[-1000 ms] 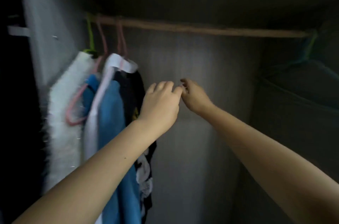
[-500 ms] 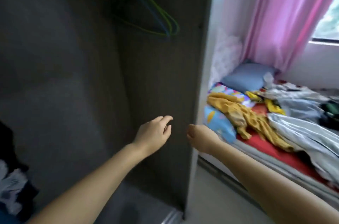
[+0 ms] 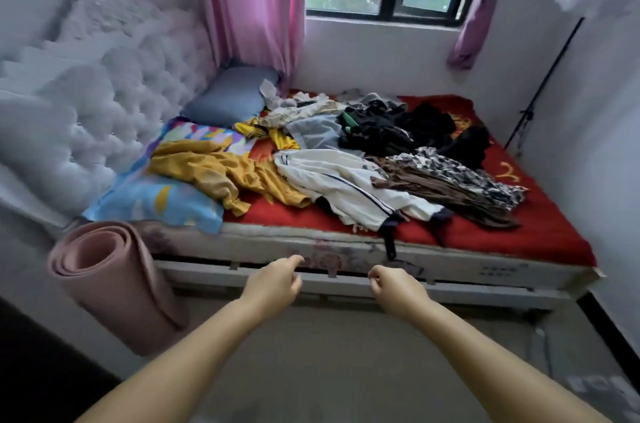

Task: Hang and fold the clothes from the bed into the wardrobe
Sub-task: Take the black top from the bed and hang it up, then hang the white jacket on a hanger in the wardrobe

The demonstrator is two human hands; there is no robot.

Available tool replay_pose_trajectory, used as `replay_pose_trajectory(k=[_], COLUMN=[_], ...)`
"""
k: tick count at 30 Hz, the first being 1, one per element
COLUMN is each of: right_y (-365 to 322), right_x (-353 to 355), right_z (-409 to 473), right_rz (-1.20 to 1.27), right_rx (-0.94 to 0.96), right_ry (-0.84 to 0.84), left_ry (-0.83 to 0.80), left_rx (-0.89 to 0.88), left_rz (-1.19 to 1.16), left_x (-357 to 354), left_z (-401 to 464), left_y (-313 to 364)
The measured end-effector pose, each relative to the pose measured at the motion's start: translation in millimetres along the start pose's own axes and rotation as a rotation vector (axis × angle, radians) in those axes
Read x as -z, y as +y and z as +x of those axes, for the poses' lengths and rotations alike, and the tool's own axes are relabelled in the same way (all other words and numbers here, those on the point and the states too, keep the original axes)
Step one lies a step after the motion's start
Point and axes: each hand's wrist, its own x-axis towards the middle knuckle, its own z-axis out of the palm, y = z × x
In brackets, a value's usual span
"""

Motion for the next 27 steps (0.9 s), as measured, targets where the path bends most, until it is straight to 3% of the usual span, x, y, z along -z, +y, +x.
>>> replay_pose_trajectory(k=[6,13,22,27], right_y=[102.3,171.1,252.3,281.2], right_x=[20.7,49.3,104.7,100.1], right_z=[10.7,79.9,198.8,256.9], right_rz=[0.077,0.085,0.117,0.134], right_rx=[-0.207,-0.330,-0.492,-0.492], right_ry=[0.066,0.062,0.003,-0.091], left_ry=[-0.103,-0.182,-0.310,-0.396], left_rx=[-0.135,-0.242,-0.278,-0.230], left_rz=[-0.013,-0.031,0.058,0.065], left_x=[-44.5,-75.2,-86.1,-111.0], left_z=[83.4,205.4,394.8,446.7], left_y=[65.8,111.9,148.1,147.4])
